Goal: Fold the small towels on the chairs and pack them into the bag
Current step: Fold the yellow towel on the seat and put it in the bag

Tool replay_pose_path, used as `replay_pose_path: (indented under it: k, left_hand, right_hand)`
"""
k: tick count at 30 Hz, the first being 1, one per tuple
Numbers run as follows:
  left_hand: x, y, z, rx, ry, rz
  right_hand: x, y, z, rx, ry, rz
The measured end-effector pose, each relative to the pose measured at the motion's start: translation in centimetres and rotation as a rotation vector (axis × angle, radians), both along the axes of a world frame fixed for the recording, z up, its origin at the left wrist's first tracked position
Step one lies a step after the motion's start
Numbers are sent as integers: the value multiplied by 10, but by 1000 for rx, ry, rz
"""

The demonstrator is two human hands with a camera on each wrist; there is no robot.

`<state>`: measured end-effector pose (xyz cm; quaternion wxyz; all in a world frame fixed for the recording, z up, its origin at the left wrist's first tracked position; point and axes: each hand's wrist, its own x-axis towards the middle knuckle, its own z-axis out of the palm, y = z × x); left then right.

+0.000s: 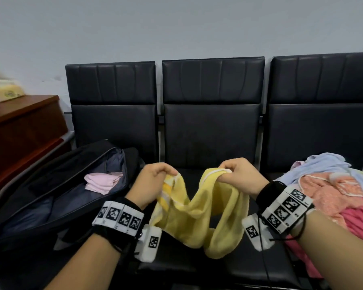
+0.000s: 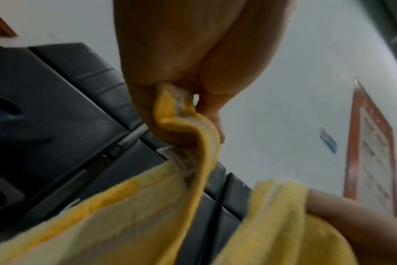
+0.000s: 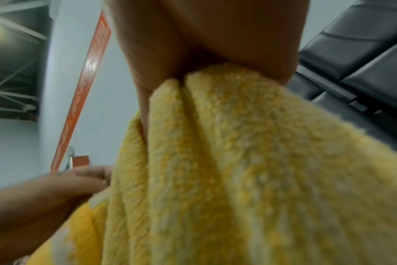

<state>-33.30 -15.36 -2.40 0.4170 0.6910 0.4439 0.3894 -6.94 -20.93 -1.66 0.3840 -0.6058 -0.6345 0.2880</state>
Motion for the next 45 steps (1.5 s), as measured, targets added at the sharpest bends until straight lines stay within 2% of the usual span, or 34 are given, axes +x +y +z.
replay_pose_path:
  k: [4,7,12,17,22,29,35,38,40,43,45]
  left_hand:
    - [36,-19,7,23,115,-193]
    - [48,-24,8,123,241,-202]
    - [53,-25,3,194,295,-225]
    - [43,-13,-2,324,325,-43]
    - [20,3,2,381,221,208]
    - [-13,24,11,385,181,481]
    - [-28,30,10,320,207,555]
    - [-22,30,11,268,213,520]
    - [-13,28,12,217,216,431]
    - [0,25,10,172,317,273]
    - [7,22,8,116,375,181]
  right_hand:
    - [-12,0,0,23,-103,63]
    - [-17,-1,-1,38,-185,83]
    - [-13,-4,-2,35,-204,124]
    - [-2,-7,-6,-66,-146,204]
    - [20,-11,-16,-183,-137,248]
    - [44,-9,-22,-156,-104,174]
    - [51,-9,-17,-45,47,67]
    - [44,-12,-9,13,252,29]
    - [35,-14,0,40,368,53]
    - [18,-17,13,65,436,69]
    - [10,-17,18,6,468,133]
